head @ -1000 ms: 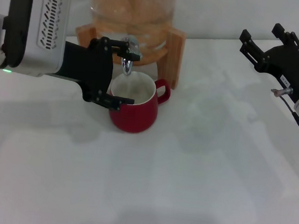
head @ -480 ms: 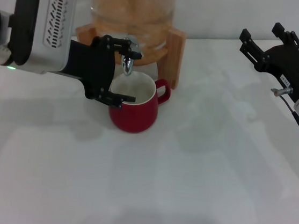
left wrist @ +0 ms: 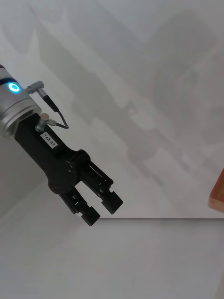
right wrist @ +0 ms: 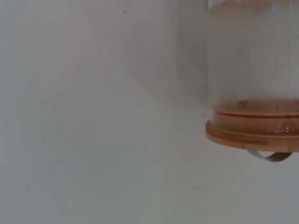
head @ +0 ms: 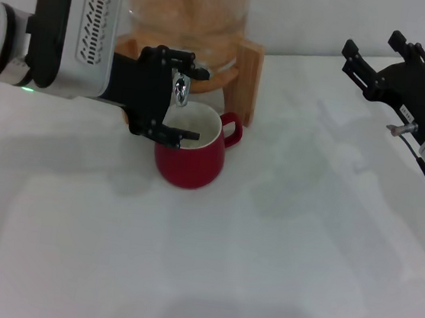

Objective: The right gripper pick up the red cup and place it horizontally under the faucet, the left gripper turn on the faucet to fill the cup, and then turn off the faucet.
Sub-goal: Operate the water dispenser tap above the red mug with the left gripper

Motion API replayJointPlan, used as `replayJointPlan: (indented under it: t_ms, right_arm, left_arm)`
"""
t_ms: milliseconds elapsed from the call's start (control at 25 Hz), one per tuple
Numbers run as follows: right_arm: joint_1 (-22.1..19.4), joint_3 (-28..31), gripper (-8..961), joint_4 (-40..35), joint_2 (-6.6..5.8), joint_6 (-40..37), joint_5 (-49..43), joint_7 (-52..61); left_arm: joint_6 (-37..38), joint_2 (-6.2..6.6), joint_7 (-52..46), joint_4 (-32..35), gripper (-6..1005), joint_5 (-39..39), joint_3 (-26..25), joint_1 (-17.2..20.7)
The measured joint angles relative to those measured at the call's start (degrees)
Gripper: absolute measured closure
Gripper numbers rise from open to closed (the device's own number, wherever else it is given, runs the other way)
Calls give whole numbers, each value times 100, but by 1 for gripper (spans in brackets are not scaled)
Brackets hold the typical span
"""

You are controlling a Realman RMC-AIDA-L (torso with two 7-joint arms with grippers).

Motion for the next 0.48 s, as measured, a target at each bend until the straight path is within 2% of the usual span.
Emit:
replayJointPlan:
  t_ms: [480]
  right_arm:
    - [8, 13, 122, -23, -16, -13, 0, -3]
  left_arm:
    - [-68, 7, 23, -53, 157, 1, -16, -109]
